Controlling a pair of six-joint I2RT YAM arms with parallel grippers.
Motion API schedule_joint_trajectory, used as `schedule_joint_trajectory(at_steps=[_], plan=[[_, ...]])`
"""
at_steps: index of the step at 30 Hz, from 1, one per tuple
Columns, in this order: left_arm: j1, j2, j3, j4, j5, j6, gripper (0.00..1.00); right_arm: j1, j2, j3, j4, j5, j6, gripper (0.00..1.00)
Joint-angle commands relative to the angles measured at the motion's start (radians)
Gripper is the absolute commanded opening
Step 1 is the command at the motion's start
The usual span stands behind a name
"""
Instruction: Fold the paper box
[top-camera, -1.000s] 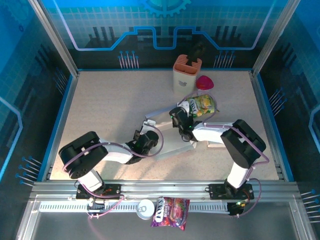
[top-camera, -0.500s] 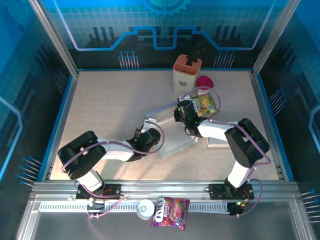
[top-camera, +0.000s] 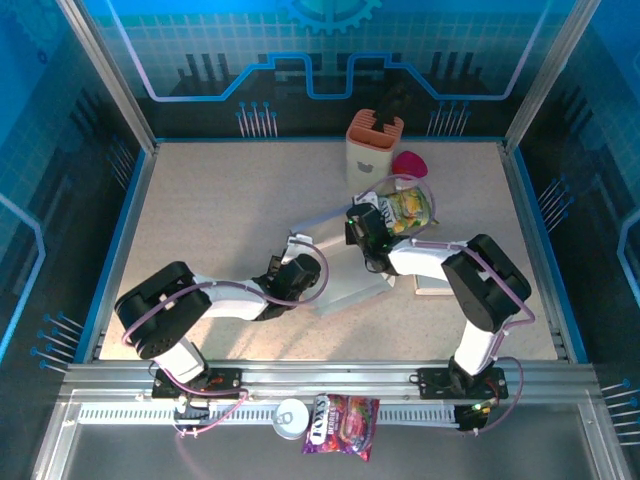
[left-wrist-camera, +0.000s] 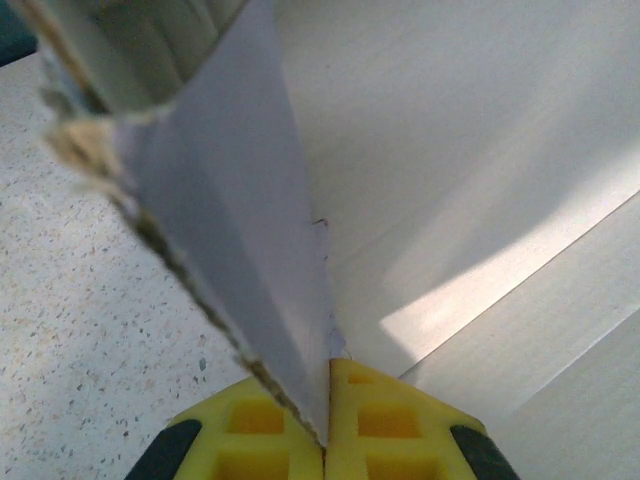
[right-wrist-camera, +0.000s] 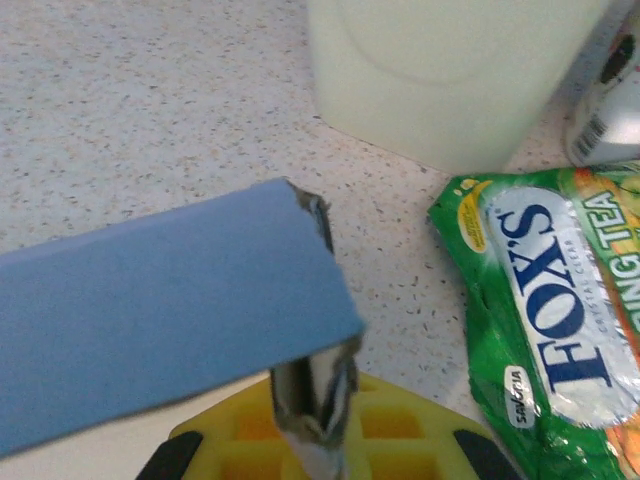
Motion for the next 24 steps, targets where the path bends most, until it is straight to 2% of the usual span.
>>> schedule_joint_trajectory(at_steps=[1,5,10,14,21,24], plan=[[0.002,-0.018,0.026,-0.072,0.037,-0.012,0.0,0.047,0.035,0.102,-0.219,0.213,0.132,0.0],[0.008,-0.035,0.035,-0.1,0.06,-0.029,0.0,0.088,0.048,0.192,-0.448,0.267,0.243,0.0],[0.018,-0.086,0.047,-0.189,0.126,-0.082,0.0,0.088,0.021,0.211,-0.565,0.186,0.253,0.0],[0.033,-0.117,0.077,-0.29,0.213,-0.151,0.0,0.08,0.019,0.214,-0.595,0.078,0.217,0.0],[0.045,-0.104,0.119,-0.392,0.271,-0.222,0.0,0.08,0.008,0.199,-0.61,0.037,0.196,0.0],[0.062,-0.097,0.127,-0.392,0.283,-0.218,0.06,0.083,0.005,0.203,-0.598,0.023,0.163,0.0]])
